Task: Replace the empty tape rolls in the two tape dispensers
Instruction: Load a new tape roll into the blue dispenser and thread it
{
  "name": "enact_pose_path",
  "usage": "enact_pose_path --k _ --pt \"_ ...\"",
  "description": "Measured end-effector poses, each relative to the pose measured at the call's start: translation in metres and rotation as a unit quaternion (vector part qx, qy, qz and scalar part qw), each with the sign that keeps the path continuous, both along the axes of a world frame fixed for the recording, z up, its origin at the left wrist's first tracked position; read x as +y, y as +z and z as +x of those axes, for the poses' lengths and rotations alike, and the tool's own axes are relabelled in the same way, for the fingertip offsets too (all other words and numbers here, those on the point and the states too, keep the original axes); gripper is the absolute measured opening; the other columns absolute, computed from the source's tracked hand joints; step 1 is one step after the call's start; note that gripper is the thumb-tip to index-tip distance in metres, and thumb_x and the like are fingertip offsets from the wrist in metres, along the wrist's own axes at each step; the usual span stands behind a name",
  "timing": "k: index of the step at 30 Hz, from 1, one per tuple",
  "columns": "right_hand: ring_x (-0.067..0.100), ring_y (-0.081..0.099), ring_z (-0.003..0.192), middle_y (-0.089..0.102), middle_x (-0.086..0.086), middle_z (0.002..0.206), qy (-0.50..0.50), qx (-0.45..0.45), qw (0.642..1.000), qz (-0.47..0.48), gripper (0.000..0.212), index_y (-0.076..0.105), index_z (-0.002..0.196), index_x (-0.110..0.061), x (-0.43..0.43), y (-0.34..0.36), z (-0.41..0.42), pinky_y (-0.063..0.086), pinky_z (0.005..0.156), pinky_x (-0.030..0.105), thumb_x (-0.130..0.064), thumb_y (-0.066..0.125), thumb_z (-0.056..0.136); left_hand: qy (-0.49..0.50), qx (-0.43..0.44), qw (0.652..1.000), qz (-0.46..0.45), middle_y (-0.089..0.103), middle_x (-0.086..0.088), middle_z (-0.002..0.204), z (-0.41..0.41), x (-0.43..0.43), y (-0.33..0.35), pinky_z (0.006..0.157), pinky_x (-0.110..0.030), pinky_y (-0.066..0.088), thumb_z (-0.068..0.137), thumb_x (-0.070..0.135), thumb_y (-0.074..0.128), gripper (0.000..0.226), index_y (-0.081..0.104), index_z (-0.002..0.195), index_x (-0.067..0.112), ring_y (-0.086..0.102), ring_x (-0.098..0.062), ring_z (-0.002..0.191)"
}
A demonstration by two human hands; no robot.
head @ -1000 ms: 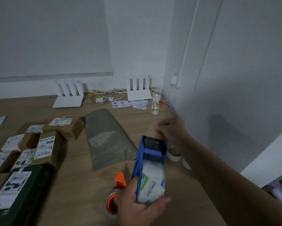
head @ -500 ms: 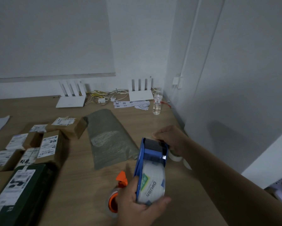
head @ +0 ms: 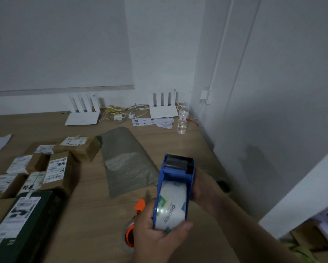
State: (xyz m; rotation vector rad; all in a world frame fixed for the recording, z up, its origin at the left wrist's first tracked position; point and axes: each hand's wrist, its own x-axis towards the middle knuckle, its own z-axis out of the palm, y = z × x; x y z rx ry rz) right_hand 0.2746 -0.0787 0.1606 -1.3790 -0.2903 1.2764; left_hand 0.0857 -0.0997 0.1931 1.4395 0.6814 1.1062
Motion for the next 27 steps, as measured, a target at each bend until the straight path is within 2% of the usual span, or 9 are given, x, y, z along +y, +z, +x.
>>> enact_pose_path --k 3,5,8,11,14,18,21,24,27 --pt "0.029 0.071 0.098 0.072 0.013 0.11 0.006 0.137 0.988 0.071 0.038 0.074 0.102 -0.018 -0.017 -0.008 -0.02 0.059 0.088 0.048 -0.036 0.041 0.103 -0.003 -0.043 0.997 -0.056 0.078 0.0 0.072 0.003 0.003 0.002 0.051 -0.016 0.053 0.035 0.025 0.084 0.056 0.073 0.09 0.022 0.073 -0.008 0.061" --pt "0.026 0.073 0.094 0.074 0.013 0.106 0.003 0.24 0.963 0.119 0.03 0.071 0.11 -0.012 -0.022 -0.014 -0.034 0.06 0.082 0.043 -0.035 0.067 0.091 -0.013 -0.056 0.994 -0.089 0.077 -0.001 0.068 0.006 0.004 0.007 0.048 -0.015 0.052 0.038 0.013 0.083 0.055 0.07 0.091 0.013 0.071 -0.007 0.058" --pt "0.035 0.053 0.129 0.058 0.022 0.136 -0.015 0.291 0.944 0.155 0.112 0.055 0.133 -0.004 -0.024 -0.025 -0.045 0.035 0.113 0.05 -0.034 0.101 0.036 -0.017 -0.043 0.992 -0.119 0.075 -0.005 0.062 0.009 0.005 0.009 0.044 -0.016 0.051 0.051 -0.004 0.082 0.042 0.069 0.09 0.004 0.068 -0.008 0.051" --pt "0.04 0.039 0.139 0.048 0.023 0.146 -0.039 0.333 0.921 0.199 0.11 0.051 0.14 -0.005 -0.033 -0.018 -0.054 0.024 0.118 0.055 -0.034 0.097 0.045 0.007 -0.043 0.989 -0.139 0.074 -0.009 0.063 0.013 0.009 0.0 0.045 -0.02 0.052 0.047 0.008 0.08 0.04 0.07 0.086 0.009 0.069 -0.012 0.053" --pt "0.039 0.053 0.124 0.053 0.025 0.141 -0.066 0.363 0.9 0.234 0.116 0.054 0.137 -0.006 -0.034 -0.011 -0.062 0.042 0.103 0.053 -0.032 0.1 0.033 0.019 -0.033 0.985 -0.167 0.073 -0.008 0.06 0.018 0.011 -0.004 0.045 -0.02 0.052 0.061 -0.009 0.076 0.032 0.068 0.091 -0.001 0.068 -0.012 0.052" --pt "0.037 0.071 0.093 0.068 0.025 0.115 -0.054 0.35 0.9 0.255 0.09 0.066 0.122 -0.001 -0.038 0.0 -0.068 0.061 0.072 0.047 -0.031 0.098 0.044 0.024 -0.054 0.979 -0.195 0.074 0.001 0.059 0.024 0.01 -0.004 0.046 -0.016 0.054 0.066 -0.015 0.072 0.031 0.065 0.09 0.004 0.069 -0.005 0.052" --pt "0.038 0.064 0.115 0.062 0.023 0.131 -0.045 0.406 0.87 0.277 0.096 0.063 0.129 -0.002 -0.039 -0.004 -0.069 0.054 0.094 0.052 -0.03 0.098 0.044 0.024 -0.063 0.973 -0.223 0.076 -0.002 0.071 0.024 0.014 -0.014 0.055 -0.02 0.057 0.078 -0.01 0.068 0.033 0.064 0.105 0.007 0.072 -0.008 0.064" --pt "0.02 0.054 0.131 0.058 0.012 0.138 -0.07 0.37 0.898 0.227 0.075 0.066 0.128 -0.015 -0.044 -0.008 -0.064 0.037 0.116 0.042 -0.03 0.093 0.06 -0.019 -0.024 0.979 -0.201 0.075 -0.002 0.109 0.021 0.022 -0.03 0.086 -0.039 0.056 0.075 0.025 0.076 0.052 0.061 0.124 0.019 0.071 -0.017 0.103" --pt "0.001 0.064 0.11 0.065 0.003 0.128 -0.141 0.305 0.933 0.128 0.037 0.058 0.127 -0.026 -0.049 -0.016 -0.055 0.052 0.096 0.025 -0.019 0.066 0.092 -0.046 0.058 0.982 -0.173 0.069 0.004 0.123 0.016 0.031 -0.04 0.098 -0.039 0.05 0.075 0.057 0.066 0.064 0.056 0.131 0.028 0.064 -0.014 0.116"
